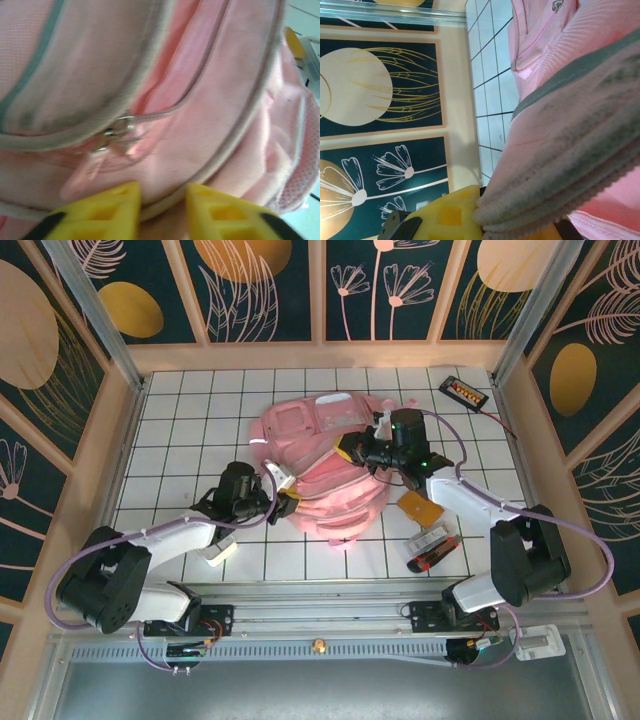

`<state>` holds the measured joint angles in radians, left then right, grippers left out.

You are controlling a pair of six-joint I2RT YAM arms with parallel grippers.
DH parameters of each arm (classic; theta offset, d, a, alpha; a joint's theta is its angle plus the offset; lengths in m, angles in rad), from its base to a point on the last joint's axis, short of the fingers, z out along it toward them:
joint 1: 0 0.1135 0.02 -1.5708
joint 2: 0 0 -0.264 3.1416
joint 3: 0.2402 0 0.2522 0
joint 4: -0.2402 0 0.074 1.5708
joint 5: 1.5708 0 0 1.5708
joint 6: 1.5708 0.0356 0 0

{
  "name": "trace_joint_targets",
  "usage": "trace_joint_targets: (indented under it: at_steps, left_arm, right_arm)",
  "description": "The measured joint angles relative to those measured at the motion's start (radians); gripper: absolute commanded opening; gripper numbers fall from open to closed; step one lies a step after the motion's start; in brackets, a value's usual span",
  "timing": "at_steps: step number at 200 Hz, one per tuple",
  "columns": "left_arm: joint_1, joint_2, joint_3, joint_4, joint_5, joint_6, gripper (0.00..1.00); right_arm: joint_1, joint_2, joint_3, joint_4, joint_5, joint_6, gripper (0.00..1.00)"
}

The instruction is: Pack books, pencil case, and school supplies into a backpack

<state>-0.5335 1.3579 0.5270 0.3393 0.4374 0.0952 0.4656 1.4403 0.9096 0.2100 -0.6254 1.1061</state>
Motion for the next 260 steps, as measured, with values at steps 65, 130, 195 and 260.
trace_joint_targets:
  at_steps: [65, 130, 195, 260]
  left_arm:
    - [0.029, -0.006, 0.002, 0.036, 0.019, -0.048, 0.31]
    - [0.127, 0.002, 0.010, 0.075, 0.129, -0.116, 0.28]
    - [0.132, 0.066, 0.071, 0.023, 0.200, -0.103, 0.27]
    - [0.097, 0.091, 0.083, 0.006, 0.171, -0.074, 0.42]
  right_arm:
    - [-0.001, 0.001, 0.000, 0.001, 0.003, 0.000, 0.00]
    - [-0.001, 0.000, 0.000, 0.003, 0.003, 0.003, 0.00]
    - [-0.001, 0.000, 0.000, 0.003, 0.004, 0.003, 0.00]
    - [-0.001, 0.000, -0.001, 0.004, 0.004, 0.008, 0.00]
